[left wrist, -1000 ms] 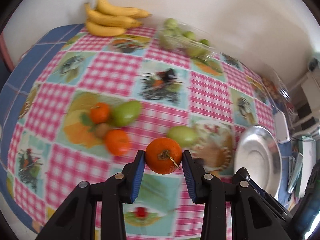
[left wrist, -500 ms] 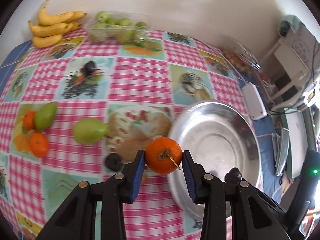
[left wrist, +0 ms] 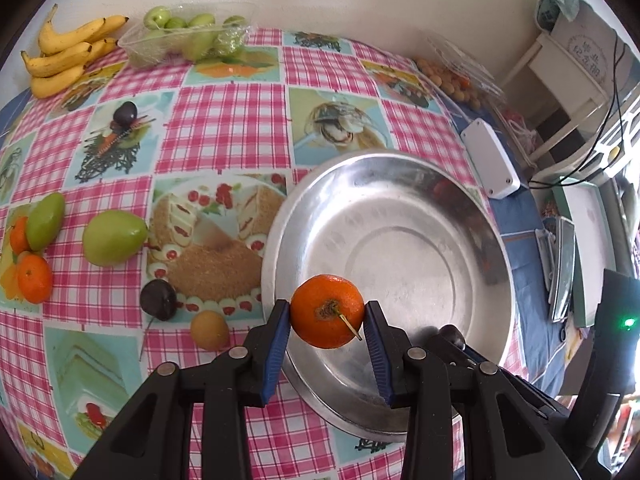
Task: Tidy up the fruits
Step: 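Carry the tangerine and plum over the steel plate and open both tools, then withdraw both open tools from the plate back toward the fruit group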
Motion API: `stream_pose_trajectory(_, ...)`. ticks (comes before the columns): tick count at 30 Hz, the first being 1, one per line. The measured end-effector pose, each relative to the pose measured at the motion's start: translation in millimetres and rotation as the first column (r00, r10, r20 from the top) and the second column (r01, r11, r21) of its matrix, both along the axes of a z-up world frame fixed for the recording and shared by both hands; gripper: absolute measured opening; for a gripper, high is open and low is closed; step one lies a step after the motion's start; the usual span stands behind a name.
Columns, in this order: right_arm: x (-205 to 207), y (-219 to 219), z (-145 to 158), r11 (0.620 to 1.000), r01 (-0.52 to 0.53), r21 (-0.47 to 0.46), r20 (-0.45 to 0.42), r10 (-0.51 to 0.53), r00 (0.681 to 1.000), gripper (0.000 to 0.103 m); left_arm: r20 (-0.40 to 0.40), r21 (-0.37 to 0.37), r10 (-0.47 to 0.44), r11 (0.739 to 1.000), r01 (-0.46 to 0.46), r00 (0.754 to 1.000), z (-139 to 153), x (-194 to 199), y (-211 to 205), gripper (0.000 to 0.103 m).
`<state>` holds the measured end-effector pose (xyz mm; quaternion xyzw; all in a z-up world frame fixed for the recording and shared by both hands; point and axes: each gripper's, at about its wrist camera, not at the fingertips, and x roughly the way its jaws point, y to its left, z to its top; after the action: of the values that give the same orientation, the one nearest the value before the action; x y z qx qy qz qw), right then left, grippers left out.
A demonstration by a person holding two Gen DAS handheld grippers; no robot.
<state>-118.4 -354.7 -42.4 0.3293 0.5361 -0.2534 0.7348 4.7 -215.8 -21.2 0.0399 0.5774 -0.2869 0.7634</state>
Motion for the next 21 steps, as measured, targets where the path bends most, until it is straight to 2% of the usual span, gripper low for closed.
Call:
stream_pose_trajectory(3,1.2,0.8,-3.1,1.000,0.001,0.010,-0.005,-0.001,1.000,0.031,-0.008,0.006,-0.001,1.000,0.001,1.000,-2.6,-0.4,-0.6,0.042)
stream_pose_trajectory(4,0.8,0.8,-3.6,1.000,0.004,0.015,-0.003,-0.004,1.000,0.032,-0.005,0.009,-0.002,1.000,0.002,1.000,-1.7,-0.9,-0.5,0.045)
stream_pose_trajectory(5,1.4,0.0,-4.0,1.000,0.009,0.022,0.000,-0.009,1.000,0.038,0.001,0.006,-0.003,1.000,0.003,1.000,0.3,-1.0,-0.3,0.050)
stream_pose_trajectory(6,0.9,-0.3,-3.7,1.000,0.015,0.027,0.006,-0.015,1.000,0.043,0.006,-0.001,-0.003,1.000,0.003,1.000,2.7,-1.0,0.6,0.059)
stream_pose_trajectory(7,1.8,-0.5,-3.3,0.999,0.018,0.028,0.012,-0.019,1.000,0.054,0.010,-0.009,0.002,1.000,-0.001,1.000,5.7,-1.0,1.9,0.062)
stream_pose_trajectory(8,1.8,-0.2,-1.7,1.000,0.020,0.024,0.017,-0.020,1.000,0.060,0.011,-0.016,0.004,1.000,-0.004,1.000,8.1,-0.5,2.7,0.062)
stream_pose_trajectory(11,-0.2,0.8,4.3,1.000,0.024,0.008,0.025,-0.024,0.999,0.061,0.015,-0.027,0.006,1.000,-0.006,1.000,14.8,1.8,6.2,0.065)
stream_pose_trajectory(12,0.0,0.6,5.8,1.000,0.025,0.003,0.029,-0.026,0.999,0.063,0.022,-0.026,0.014,1.000,-0.013,1.000,17.4,2.8,8.1,0.069)
stream_pose_trajectory(14,-1.0,0.5,10.3,1.000,0.029,-0.008,0.039,-0.029,0.999,0.074,0.040,-0.021,0.029,0.999,-0.028,0.999,22.7,5.4,13.0,0.078)
stream_pose_trajectory(17,-0.8,0.8,14.5,0.999,0.032,-0.021,0.050,-0.031,0.998,0.078,0.081,-0.006,0.067,0.998,-0.067,0.994,29.6,12.6,24.4,0.089)
stream_pose_trajectory(19,0.1,1.2,15.9,0.999,0.031,-0.026,0.053,-0.029,0.998,0.080,0.106,0.018,0.092,0.995,-0.095,0.990,30.6,17.4,32.3,0.103)
stream_pose_trajectory(21,1.6,1.7,15.6,0.999,0.029,-0.028,0.054,-0.027,0.998,0.089,0.133,0.053,0.118,0.991,-0.126,0.984,29.7,23.5,41.2,0.103)
